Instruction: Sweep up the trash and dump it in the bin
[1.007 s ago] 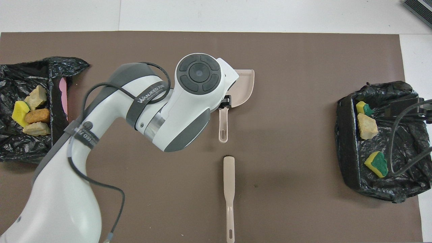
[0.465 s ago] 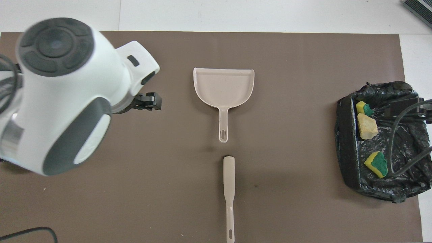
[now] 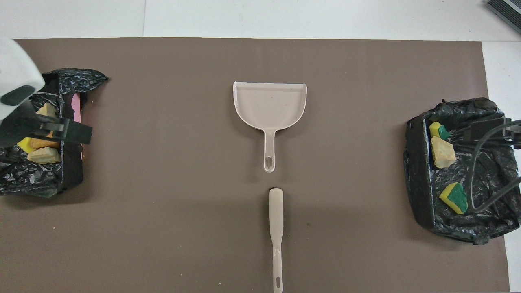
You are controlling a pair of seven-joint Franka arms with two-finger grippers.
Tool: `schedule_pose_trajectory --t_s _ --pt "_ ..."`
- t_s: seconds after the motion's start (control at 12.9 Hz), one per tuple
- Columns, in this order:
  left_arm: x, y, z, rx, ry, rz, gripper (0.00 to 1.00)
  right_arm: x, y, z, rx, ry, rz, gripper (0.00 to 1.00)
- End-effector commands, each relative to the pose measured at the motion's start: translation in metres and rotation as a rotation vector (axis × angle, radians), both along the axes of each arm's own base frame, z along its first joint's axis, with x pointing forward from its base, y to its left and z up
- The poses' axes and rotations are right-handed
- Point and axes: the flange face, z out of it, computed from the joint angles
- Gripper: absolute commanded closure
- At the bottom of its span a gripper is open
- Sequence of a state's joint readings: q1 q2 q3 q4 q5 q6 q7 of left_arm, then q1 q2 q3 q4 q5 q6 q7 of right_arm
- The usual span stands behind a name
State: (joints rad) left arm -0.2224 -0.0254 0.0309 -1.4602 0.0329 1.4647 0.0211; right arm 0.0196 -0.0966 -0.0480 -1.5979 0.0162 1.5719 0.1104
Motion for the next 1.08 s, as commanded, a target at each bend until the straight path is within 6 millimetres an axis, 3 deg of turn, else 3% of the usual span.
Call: schedule_pose_trajectory --t_s 0.0,0.23,0.46,1.01 --pt "-0.014 0.026 0.006 -0.018 0.020 -0.079 0.00 -0.003 0.000 0.002 0.015 0.007 0.010 0.00" --pt "-0.016 0.059 0.014 -0.023 0.046 -0.036 0.00 -0.003 0.000 0.002 0.015 0.007 0.010 0.00" --pt "-0.021 0.076 0.029 -0.067 0.103 0.000 0.00 -0.003 0.000 0.002 0.015 0.007 0.010 0.00" --pt "-0.022 0.058 0.034 -0.053 0.076 -0.027 0.00 -0.003 0.000 0.002 0.015 0.007 0.010 0.00"
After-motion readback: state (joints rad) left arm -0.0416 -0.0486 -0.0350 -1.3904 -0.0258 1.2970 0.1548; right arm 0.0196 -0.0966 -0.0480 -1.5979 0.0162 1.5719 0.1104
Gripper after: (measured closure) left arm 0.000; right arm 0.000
